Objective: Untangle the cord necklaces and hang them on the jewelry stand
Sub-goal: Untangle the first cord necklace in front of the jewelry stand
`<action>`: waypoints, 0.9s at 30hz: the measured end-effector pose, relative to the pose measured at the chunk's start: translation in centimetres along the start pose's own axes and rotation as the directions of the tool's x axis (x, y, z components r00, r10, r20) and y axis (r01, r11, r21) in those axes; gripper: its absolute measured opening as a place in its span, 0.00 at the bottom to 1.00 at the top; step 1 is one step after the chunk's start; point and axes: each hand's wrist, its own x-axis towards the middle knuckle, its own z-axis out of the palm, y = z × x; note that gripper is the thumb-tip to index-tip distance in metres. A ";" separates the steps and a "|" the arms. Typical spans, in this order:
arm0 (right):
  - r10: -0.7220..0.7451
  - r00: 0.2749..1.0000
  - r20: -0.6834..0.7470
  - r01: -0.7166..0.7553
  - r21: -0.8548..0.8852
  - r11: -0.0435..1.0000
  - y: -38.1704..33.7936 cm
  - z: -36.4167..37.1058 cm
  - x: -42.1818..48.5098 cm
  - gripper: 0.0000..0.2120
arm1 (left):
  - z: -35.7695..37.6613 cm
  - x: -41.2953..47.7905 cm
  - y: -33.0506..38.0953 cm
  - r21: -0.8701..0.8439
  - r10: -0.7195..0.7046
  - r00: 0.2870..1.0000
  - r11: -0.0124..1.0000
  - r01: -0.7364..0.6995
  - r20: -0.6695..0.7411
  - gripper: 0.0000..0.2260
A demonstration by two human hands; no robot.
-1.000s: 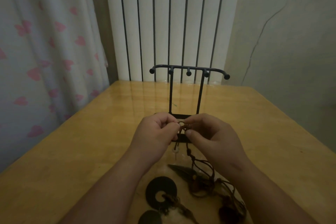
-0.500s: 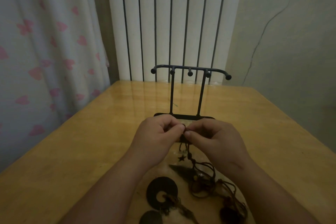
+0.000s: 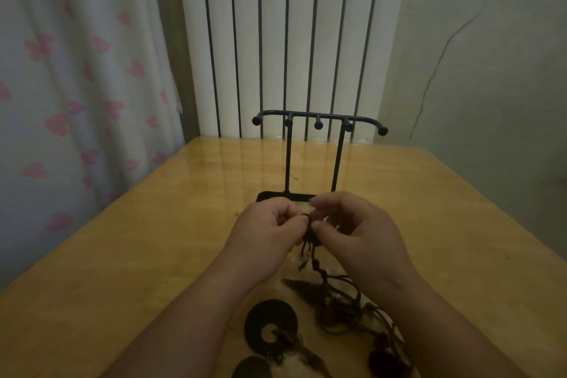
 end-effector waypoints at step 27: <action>0.105 0.994 0.018 -0.105 0.025 0.994 -0.3 0.1 0.1 0.10 | -0.2 -0.1 0.5 -0.067 -0.075 0.997 0.995 0.073 -0.028 0.09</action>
